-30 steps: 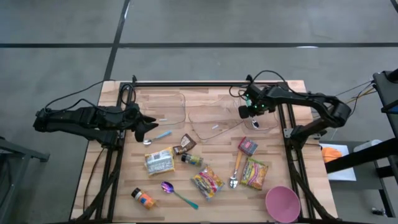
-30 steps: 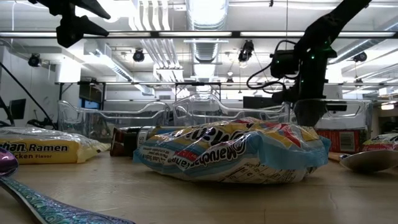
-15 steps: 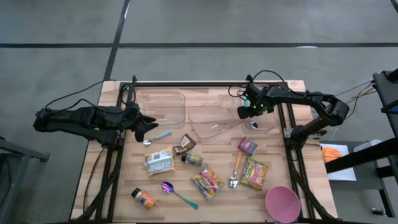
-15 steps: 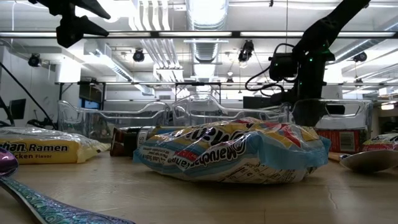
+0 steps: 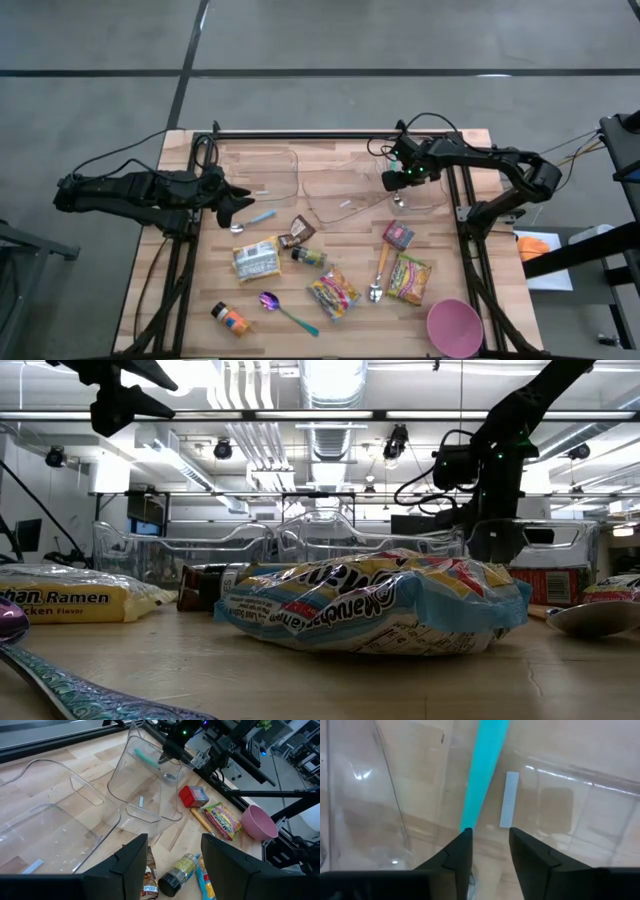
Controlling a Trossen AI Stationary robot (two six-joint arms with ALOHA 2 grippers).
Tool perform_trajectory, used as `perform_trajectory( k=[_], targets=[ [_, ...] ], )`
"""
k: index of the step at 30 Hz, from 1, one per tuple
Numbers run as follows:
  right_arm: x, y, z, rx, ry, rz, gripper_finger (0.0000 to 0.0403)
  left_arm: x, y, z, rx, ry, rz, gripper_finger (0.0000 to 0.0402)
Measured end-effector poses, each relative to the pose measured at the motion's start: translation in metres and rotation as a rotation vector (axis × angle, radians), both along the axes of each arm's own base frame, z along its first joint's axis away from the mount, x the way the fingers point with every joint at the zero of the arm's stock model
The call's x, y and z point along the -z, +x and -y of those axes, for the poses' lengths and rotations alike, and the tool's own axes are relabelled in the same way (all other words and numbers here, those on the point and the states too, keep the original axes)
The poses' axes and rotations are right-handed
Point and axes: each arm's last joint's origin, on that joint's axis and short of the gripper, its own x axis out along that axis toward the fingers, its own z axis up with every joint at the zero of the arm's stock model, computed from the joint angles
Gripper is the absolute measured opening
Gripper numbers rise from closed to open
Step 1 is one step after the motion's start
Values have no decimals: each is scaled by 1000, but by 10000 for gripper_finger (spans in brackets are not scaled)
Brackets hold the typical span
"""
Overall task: Pick & Place Food Item
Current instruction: Put the red seasoning can into the left transparent bin
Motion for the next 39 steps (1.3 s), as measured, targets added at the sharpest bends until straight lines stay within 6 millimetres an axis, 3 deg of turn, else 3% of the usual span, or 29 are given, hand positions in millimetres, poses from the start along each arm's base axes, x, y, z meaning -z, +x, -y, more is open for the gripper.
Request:
perform_trajectory(
  k=[7, 14, 26, 32, 39],
  targets=[
    [-7, -4, -3, -30, -27, 2, 176, 0, 0, 0, 0, 0, 0, 193],
    [-45, -22, -16, -68, -123, 87, 182, 0, 0, 0, 4, -2, 0, 193],
    [-103, -54, -83, -389, -196, 371, 183, 0, 0, 0, 4, -1, 0, 193],
    [-112, -51, -114, -549, -161, 475, 183, 0, 0, 0, 4, -1, 0, 192],
    [-105, -43, -136, -627, -76, 445, 183, 0, 0, 0, 4, -1, 0, 192]
  ],
)
